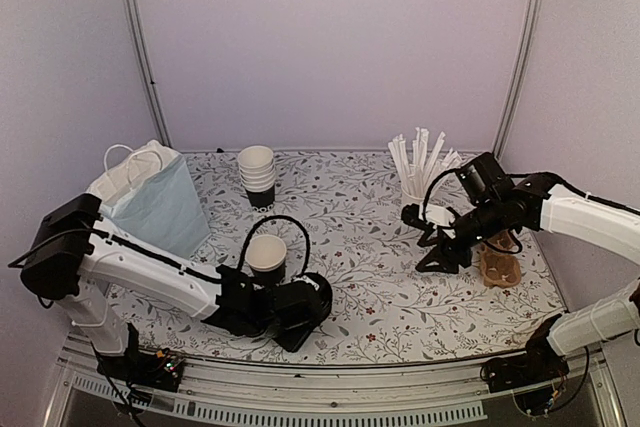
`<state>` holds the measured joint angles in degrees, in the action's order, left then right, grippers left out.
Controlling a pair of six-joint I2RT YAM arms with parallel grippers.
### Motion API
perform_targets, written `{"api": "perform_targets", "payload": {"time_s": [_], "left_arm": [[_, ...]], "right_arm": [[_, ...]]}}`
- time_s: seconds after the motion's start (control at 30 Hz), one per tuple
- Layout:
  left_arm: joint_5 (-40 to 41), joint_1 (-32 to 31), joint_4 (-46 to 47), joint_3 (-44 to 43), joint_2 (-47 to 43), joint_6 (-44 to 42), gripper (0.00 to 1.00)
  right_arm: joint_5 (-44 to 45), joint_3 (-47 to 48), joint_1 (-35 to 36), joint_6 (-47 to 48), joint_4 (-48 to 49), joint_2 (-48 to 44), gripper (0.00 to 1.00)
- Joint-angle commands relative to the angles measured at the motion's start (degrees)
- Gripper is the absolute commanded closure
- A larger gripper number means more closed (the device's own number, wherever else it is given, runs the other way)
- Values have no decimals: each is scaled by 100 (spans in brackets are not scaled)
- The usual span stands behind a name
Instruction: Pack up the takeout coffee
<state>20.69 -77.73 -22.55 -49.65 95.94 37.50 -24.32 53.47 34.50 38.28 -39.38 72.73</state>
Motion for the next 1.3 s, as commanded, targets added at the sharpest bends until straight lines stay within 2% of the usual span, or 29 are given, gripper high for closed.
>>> {"api": "perform_targets", "payload": {"time_s": [0.0,0.23,0.43,0.67,0.93,1.07,1.17,1.27], "left_arm": [[347,274,632,-536,455,-458,40],[241,863,979,-1404,1249,-661,40],[-12,1317,1592,-1702,1548,-846,39],[-53,1725,1662,-2340,1861,-1427,40],[-284,1541,912,-1889,717,-1598,40],[-715,1433,511,-1784,7,-1458,40],[-570,1419,385,-1768,-567,-1210,40],[-229,1419,268,-1784,-1052,-1045,40]], "right_arm": [[159,54,19,-125,114,-162,39],[413,27,19,-154,138,-169,39],[616,-105,13,-216,282,-216,39],[621,-165,21,-185,403,101,39],[823,-113,211,-215,874,556,33],[1529,-107,635,-486,1722,964,29],[2059,125,914,-718,2168,1406,21],[2249,640,962,-1074,2097,2004,17]]}}
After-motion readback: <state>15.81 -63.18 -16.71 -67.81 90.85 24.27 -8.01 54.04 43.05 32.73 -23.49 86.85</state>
